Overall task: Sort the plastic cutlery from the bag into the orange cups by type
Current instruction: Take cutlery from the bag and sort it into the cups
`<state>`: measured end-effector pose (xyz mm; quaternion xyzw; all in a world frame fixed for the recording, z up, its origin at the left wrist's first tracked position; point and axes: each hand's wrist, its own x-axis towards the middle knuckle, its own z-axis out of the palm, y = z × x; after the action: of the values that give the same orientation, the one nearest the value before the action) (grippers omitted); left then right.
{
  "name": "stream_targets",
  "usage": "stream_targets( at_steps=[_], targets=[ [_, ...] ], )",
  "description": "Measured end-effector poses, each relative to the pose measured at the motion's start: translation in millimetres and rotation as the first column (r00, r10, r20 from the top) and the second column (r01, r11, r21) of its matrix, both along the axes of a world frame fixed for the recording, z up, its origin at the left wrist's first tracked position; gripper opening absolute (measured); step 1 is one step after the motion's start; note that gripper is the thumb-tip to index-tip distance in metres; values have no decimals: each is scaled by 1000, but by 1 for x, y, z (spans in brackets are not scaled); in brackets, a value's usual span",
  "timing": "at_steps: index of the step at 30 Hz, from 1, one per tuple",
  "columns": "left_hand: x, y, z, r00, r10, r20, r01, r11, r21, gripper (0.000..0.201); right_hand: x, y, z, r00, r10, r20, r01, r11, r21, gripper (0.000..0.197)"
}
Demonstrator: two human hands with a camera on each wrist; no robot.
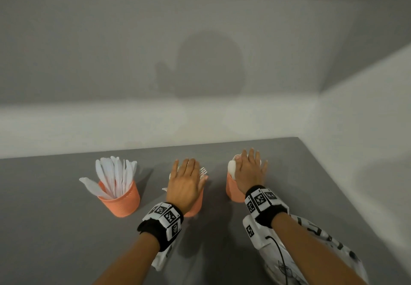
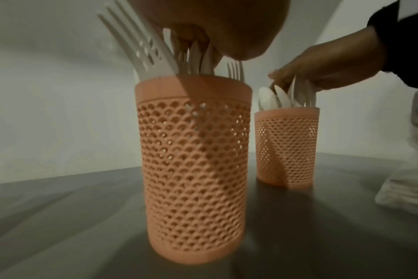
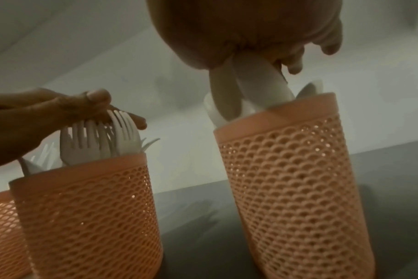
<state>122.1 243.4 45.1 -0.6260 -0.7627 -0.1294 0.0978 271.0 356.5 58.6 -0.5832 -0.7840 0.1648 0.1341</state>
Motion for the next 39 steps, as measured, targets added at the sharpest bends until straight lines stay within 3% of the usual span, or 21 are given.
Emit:
stream_targets(
  at_steps=[4, 6, 9, 12, 16, 19, 21, 24, 28, 31, 34, 39],
  targets=[
    [4, 0, 11, 998, 8, 60, -1, 993, -118, 95, 1, -2, 8, 999, 30, 25, -27, 995, -97, 54],
    [5, 1, 12, 994, 5, 114, 11, 990, -138, 106, 4, -3, 11, 999, 28, -33, -31, 995, -94, 57],
    [13, 1, 23, 976, -47, 213, 55, 998, -32, 103, 15, -5, 24, 966, 41, -255, -50, 998, -28, 55],
    [35, 2, 40, 903, -205, 377, 170, 978, 123, 81, 35, -7, 39, 909, 81, -409, -115, 992, -59, 36],
    [77, 5, 48, 768, -326, 551, 242, 945, 222, 40, 75, -18, 51, 925, 102, -365, -174, 970, -170, 26],
    [113, 1, 40, 684, -359, 635, 320, 930, 181, 20, 112, -38, 49, 967, 104, -233, -183, 920, -348, 33],
    [132, 0, 27, 677, -361, 642, 377, 919, 119, 16, 134, -50, 44, 987, 87, -135, -143, 856, -496, 25],
    [155, -2, 4, 722, -322, 612, 426, 904, -27, 16, 160, -65, 37, 990, 127, 55, -78, 841, -536, 22],
    [172, -7, -14, 741, -177, 648, 415, 879, -235, 34, 181, -81, 15, 916, 236, 325, -57, 878, -475, 36],
    [177, -10, -19, 753, -104, 649, 424, 832, -358, 50, 192, -82, -7, 923, 227, 309, -52, 873, -485, 55],
    [178, -13, -17, 740, -81, 668, 428, 823, -374, 56, 197, -83, -18, 930, 229, 289, -72, 882, -465, 74],
    [173, -18, -14, 726, -92, 681, 443, 821, -361, 56, 191, -83, -26, 936, 226, 270, -78, 881, -467, 73]
  ],
)
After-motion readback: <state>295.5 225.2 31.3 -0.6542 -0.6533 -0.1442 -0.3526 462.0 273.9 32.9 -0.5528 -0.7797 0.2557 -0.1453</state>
